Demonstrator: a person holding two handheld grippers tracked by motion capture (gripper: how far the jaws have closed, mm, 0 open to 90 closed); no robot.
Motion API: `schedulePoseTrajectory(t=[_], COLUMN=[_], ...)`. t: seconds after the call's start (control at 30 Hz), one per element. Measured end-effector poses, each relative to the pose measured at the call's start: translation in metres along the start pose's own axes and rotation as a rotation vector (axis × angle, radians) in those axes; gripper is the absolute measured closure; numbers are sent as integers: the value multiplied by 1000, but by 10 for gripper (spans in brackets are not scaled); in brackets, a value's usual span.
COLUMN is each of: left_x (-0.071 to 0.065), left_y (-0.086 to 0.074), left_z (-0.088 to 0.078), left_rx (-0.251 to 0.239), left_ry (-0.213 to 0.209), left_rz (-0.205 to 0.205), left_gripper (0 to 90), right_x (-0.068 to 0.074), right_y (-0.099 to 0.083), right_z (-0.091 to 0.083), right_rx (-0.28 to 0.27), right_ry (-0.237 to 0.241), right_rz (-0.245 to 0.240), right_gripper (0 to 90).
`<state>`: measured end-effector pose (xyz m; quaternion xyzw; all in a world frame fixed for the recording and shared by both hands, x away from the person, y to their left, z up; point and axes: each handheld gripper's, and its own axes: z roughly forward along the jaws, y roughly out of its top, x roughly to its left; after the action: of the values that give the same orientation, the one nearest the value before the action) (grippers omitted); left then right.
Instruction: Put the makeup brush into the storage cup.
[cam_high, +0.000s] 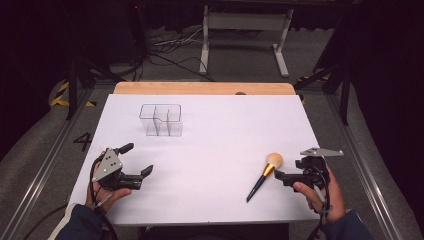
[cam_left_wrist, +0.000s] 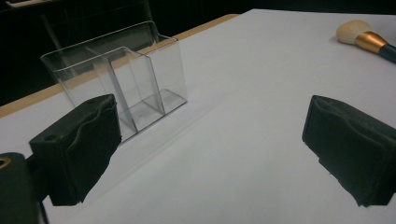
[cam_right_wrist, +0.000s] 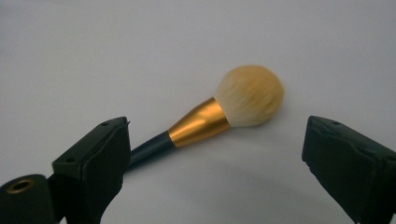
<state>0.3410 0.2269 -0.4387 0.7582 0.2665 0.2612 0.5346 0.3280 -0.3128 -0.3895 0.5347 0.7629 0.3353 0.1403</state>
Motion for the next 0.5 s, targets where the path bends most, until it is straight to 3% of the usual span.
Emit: schedulePoseTrajectory(t=[0.07, 0.1, 0.23, 0.27, 0.3, 0.33, 0.5], left_x=[-1, -3, -5, -5, -5, -5, -7], left_y=[0, 1, 1, 1, 1, 1, 1], left_z=[1, 1, 1, 1, 1, 1, -1], left_rx=[-1, -6, -4, -7, -7, -12, -14], left_ry=[-8, -16, -42, -51, -51, -55, -87], left_rz=[2, 3, 16, 13, 13, 14, 23], left_gripper=[52, 52, 53, 53, 54, 54, 55], right_x=[1, 3, 17, 24, 24, 34, 39], right_y=[3, 11, 13, 13, 13, 14, 26], right_z=[3, 14, 32, 37, 37, 47, 59], right_rx=[28, 118, 246, 279, 279, 337, 369], right_ry=[-3, -4, -14, -20, -20, -15, -52], right_rz=[11, 67, 131, 128, 128, 140, 194], right_gripper=[94, 103, 105, 104, 104, 104, 110])
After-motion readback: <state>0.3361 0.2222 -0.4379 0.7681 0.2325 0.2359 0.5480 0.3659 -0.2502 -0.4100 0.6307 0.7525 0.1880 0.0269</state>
